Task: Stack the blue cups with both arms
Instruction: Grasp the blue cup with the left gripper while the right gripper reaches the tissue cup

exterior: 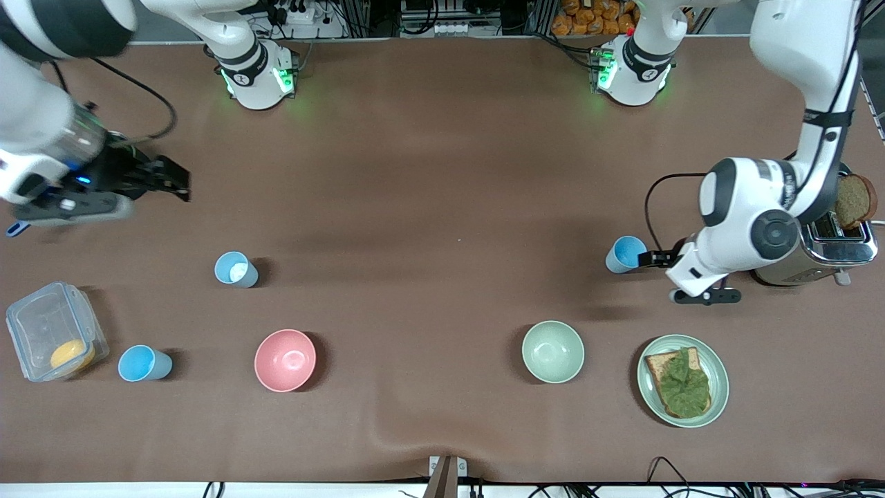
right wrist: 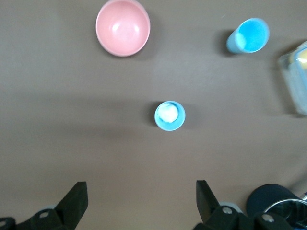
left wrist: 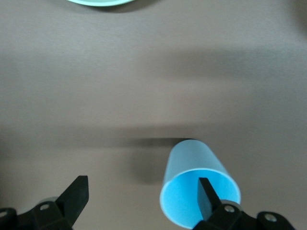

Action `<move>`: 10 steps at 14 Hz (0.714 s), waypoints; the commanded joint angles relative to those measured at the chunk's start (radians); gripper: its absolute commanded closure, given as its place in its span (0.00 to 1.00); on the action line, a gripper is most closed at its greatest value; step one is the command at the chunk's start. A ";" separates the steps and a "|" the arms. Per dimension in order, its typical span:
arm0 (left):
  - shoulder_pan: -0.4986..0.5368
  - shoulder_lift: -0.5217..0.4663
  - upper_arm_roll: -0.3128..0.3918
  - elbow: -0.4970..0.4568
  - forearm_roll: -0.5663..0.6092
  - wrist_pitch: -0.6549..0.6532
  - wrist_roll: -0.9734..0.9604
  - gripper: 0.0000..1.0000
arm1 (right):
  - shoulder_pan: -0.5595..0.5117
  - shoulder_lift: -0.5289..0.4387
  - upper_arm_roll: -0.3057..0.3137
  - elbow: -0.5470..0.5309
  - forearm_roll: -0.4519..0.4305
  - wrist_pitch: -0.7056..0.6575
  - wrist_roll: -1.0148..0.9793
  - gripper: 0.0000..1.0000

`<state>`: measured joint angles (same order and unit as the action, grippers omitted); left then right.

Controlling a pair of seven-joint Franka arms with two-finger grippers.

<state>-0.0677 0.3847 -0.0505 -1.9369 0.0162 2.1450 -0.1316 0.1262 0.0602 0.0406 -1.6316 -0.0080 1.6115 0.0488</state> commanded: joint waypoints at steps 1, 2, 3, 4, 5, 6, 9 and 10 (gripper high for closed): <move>-0.009 -0.010 0.003 0.000 -0.004 0.007 -0.028 0.00 | 0.003 0.116 -0.008 0.010 -0.009 0.021 0.000 0.00; -0.012 -0.015 0.003 0.001 -0.005 0.004 -0.037 0.00 | 0.007 0.144 -0.008 0.000 -0.009 0.043 0.000 0.00; -0.009 -0.015 0.003 -0.002 -0.004 0.003 -0.051 0.00 | 0.007 0.161 -0.008 -0.034 -0.010 0.085 0.005 0.00; -0.012 -0.012 0.003 0.001 -0.004 0.003 -0.054 0.00 | 0.007 0.162 -0.008 -0.083 -0.012 0.140 0.008 0.00; -0.015 -0.007 0.003 0.006 -0.004 0.003 -0.059 0.00 | 0.009 0.162 -0.008 -0.138 -0.012 0.196 0.008 0.00; -0.017 -0.007 0.003 0.007 -0.004 0.003 -0.060 0.00 | 0.015 0.161 -0.010 -0.198 -0.013 0.255 0.009 0.00; -0.030 -0.006 0.003 0.003 -0.005 0.003 -0.072 0.00 | 0.013 0.167 -0.010 -0.338 -0.038 0.457 0.008 0.00; -0.029 -0.007 0.003 0.001 -0.004 0.003 -0.077 0.00 | 0.013 0.188 -0.010 -0.361 -0.046 0.513 0.009 0.00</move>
<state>-0.0830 0.3846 -0.0499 -1.9332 0.0162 2.1479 -0.1791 0.1309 0.2601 0.0359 -1.9143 -0.0246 2.0330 0.0487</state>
